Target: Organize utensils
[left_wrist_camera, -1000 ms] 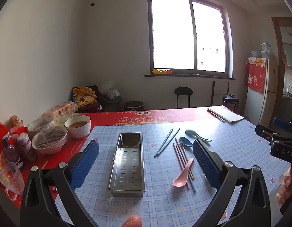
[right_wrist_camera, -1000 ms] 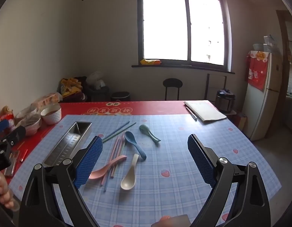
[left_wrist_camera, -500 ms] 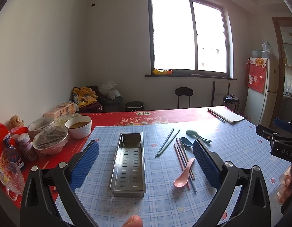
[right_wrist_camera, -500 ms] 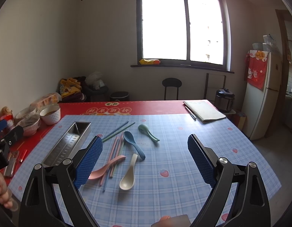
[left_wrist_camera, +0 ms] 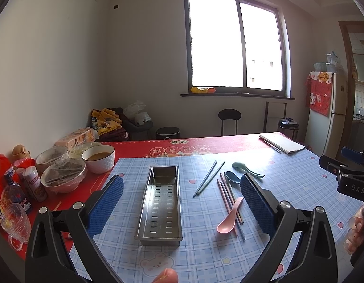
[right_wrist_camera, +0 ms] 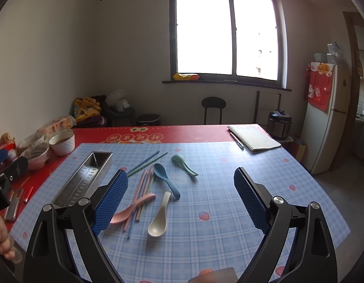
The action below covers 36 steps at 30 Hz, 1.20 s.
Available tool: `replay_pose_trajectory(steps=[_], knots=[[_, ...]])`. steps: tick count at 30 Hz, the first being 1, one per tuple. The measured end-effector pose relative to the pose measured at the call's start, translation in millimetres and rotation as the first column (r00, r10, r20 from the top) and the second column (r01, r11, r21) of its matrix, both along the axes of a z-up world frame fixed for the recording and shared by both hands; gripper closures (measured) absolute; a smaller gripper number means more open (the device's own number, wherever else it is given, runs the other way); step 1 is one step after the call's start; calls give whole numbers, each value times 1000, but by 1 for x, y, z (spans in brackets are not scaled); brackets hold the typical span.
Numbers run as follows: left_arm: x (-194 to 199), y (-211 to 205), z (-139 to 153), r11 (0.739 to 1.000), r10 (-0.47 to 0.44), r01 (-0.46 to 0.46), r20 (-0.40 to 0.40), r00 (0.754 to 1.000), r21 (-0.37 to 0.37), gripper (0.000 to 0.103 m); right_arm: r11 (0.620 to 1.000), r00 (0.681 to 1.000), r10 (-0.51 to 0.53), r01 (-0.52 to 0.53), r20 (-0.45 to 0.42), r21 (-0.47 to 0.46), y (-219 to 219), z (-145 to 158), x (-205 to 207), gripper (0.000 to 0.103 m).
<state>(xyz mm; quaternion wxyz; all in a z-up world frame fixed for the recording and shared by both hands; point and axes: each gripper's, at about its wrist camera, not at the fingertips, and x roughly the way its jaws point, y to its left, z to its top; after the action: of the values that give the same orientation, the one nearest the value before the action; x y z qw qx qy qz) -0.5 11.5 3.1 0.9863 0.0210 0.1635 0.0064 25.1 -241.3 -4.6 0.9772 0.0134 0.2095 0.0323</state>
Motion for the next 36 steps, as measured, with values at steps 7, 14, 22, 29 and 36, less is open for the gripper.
replay_pose_trajectory(steps=[7, 14, 22, 29, 36], knots=[[3, -5, -2, 1000, 1, -1, -2, 1000, 1, 6, 1000, 1000, -3, 3, -2, 0, 0, 0, 0, 15], [3, -4, -2, 1000, 3, -3, -2, 1000, 0, 6, 1000, 1000, -3, 3, -3, 0, 0, -1, 1, 15], [3, -4, -2, 1000, 3, -3, -3, 1000, 0, 6, 1000, 1000, -3, 3, -5, -1, 0, -1, 1, 14], [3, -4, -2, 1000, 2, -2, -2, 1000, 1, 6, 1000, 1000, -5, 5, -6, -1, 0, -2, 1, 15], [3, -3, -2, 1000, 10, -10, 2, 1000, 3, 6, 1000, 1000, -5, 5, -11, 0, 0, -4, 1, 15]])
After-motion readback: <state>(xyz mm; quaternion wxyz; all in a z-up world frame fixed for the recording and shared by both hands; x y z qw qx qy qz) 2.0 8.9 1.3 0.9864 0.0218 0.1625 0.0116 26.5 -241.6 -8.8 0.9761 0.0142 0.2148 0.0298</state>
